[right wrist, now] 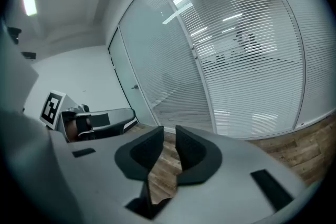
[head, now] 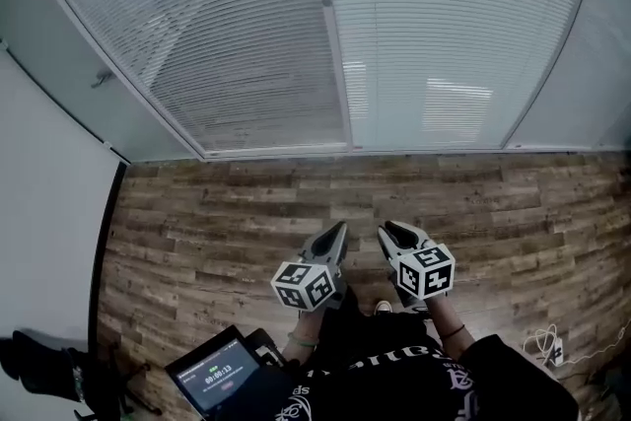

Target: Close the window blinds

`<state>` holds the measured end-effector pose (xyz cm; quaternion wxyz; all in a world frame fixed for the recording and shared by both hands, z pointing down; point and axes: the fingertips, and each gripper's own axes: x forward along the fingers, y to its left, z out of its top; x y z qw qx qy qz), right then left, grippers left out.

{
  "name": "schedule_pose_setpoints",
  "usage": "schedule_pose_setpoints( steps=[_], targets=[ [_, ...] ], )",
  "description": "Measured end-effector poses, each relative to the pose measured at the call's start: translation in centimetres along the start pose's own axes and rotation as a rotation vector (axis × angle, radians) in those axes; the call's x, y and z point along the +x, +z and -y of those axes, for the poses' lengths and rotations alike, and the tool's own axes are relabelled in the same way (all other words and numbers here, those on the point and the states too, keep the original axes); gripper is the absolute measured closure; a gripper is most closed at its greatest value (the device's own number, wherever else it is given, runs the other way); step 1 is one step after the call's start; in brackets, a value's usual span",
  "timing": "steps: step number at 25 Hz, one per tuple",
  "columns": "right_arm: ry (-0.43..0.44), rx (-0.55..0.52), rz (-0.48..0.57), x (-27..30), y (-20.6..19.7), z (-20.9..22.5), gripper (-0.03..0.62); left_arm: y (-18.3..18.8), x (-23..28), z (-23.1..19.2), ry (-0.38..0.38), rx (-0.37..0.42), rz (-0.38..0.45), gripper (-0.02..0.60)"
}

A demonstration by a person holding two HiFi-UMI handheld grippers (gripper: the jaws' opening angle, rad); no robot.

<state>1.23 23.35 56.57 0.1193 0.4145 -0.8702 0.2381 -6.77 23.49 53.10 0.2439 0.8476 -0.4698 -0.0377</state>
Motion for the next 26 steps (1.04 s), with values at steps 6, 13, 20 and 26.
schedule_pose_setpoints(
  steps=[6, 13, 20, 26],
  targets=[
    [0.037, -0.055, 0.014, -2.1, 0.1, -1.0, 0.511, -0.6, -1.3, 1.4, 0.039, 0.003, 0.023, 0.577],
    [0.067, -0.089, 0.018, -3.4, -0.3, -1.9, 0.511, -1.5, -1.6, 2.9, 0.033, 0.006, 0.02, 0.577],
    [0.077, -0.098, 0.013, -4.4, -1.0, -1.5, 0.511, -2.1, -1.5, 3.0, 0.081, 0.041, 0.025, 0.577],
    [0.07, -0.096, 0.016, -5.0, -1.1, -0.9, 0.511, -2.3, -1.5, 4.5, 0.032, 0.043, 0.053, 0.577]
  ],
)
